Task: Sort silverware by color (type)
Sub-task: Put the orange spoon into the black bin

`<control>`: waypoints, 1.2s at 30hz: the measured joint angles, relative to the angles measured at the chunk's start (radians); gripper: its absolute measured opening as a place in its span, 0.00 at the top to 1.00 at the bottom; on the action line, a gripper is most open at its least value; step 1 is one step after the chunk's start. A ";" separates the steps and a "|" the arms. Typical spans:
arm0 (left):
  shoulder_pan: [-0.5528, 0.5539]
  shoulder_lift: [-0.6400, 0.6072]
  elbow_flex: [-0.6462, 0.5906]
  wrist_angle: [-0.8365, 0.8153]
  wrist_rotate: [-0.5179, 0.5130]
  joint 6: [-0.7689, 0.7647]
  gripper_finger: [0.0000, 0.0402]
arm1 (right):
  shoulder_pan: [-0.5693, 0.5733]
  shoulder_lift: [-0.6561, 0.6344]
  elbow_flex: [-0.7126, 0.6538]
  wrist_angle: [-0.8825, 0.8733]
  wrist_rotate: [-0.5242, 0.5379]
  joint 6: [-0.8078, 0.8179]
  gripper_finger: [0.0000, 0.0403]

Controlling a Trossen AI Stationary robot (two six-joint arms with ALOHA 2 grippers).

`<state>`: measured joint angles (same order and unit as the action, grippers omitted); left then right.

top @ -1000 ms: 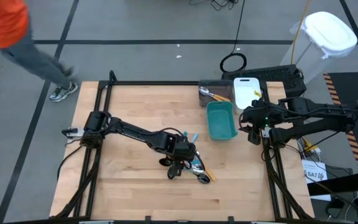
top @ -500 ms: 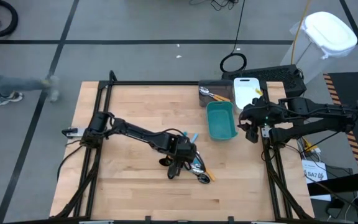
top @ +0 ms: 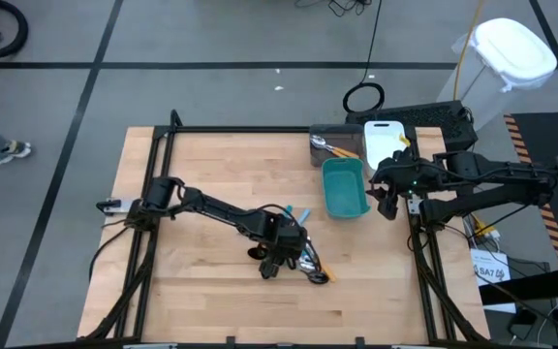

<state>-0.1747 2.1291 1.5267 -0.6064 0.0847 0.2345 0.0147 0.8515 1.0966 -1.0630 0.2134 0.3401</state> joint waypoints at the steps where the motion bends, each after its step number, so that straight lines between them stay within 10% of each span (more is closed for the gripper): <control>1: 0.004 0.000 0.000 -0.004 0.001 0.010 0.61 | 0.000 0.001 0.000 0.003 0.000 0.000 0.63; 36: 0.028 0.003 0.003 -0.083 -0.003 0.077 0.86 | 0.000 0.017 0.000 0.050 0.050 0.163 0.63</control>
<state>-0.1466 2.1317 1.5297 -0.6893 0.0817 0.3120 0.0147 0.8684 1.0969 -1.0134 0.2631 0.5032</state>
